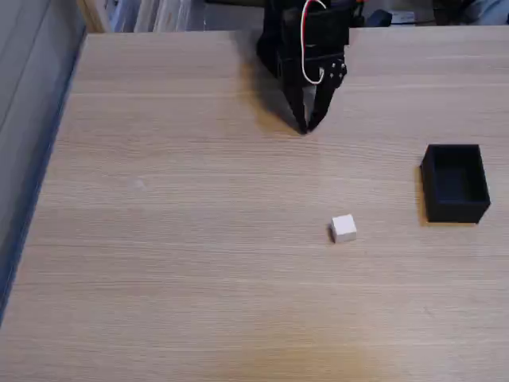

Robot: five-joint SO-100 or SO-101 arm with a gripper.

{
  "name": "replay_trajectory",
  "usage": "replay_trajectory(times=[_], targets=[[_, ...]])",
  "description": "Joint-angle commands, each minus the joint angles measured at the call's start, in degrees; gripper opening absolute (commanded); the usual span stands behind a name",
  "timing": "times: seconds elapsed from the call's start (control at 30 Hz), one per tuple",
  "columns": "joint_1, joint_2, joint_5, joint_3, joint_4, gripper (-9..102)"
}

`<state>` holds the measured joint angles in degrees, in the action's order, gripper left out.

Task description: Pick a white block and place it in the black box.

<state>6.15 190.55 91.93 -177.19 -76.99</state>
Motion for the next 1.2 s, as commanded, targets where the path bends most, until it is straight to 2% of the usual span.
replay_trajectory(times=[0.0,0.93,1.17], targets=[[-0.26,0.35,0.18,-0.88,-0.26,0],[-0.70,0.09,1.76,-0.53,0.00,0],[-0.70,-7.91,2.02,5.54,2.90,0]])
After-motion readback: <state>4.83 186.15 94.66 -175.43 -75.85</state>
